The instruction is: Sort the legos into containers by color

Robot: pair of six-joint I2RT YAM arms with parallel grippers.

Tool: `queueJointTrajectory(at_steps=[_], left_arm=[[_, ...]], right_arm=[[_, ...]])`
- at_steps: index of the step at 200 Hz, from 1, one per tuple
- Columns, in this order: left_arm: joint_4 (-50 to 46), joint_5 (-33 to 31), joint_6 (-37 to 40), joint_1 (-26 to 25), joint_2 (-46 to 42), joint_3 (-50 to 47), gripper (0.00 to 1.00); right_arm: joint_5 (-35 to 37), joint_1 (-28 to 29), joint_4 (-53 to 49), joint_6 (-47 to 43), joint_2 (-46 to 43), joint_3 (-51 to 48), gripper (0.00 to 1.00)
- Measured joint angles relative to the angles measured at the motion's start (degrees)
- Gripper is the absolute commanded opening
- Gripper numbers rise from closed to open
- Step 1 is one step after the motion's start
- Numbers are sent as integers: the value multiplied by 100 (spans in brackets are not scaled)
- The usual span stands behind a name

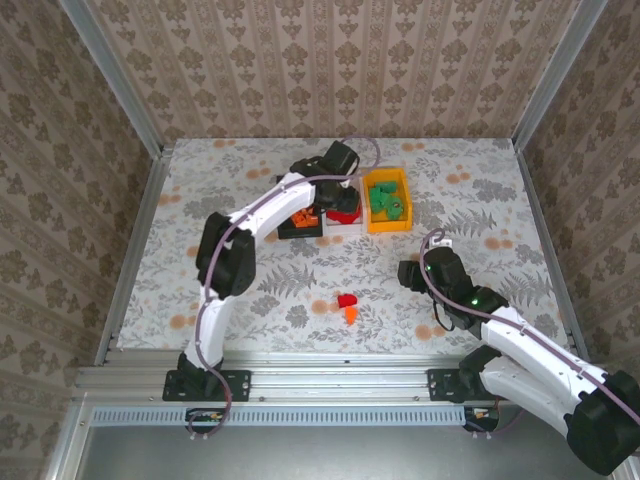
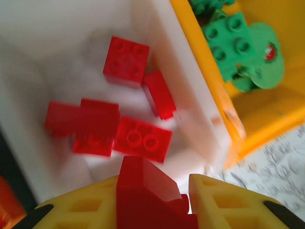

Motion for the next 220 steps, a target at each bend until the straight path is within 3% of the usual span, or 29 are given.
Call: queueJointTrajectory(at_steps=[39,47,82,104,121,148,172,191,220], left_arm=[[-345,114,166,122,704,962,82],[-413,162,195,127,699,1034,86],[-555,466,229,131,269,1038,90],[-509,597,225,155,-741,407,99],[-402,745,101,302,-1683,-168,100],[46,1314,-463,1182,-2979,-1115,100],[404,1779,-992,2199,-3436,-1928,100],[542,2002,-1189,2645,-3477,-2588,100],[824,2328,-1390,2865,-3477,-3532,100]], right_arm=[[-66,4,79,4,20,0,65],[-72,7,79,4,35,0,65],[35,361,26,28,94,20,65],[262,1110,-133,227,175,160,69],[413,1768,-229,448,317,254,72],[597,2850,-439,863,651,350,76],[826,3637,-660,1244,1231,660,79],[870,3947,-660,1429,1679,868,79],[887,4009,-702,1550,2559,1307,79]])
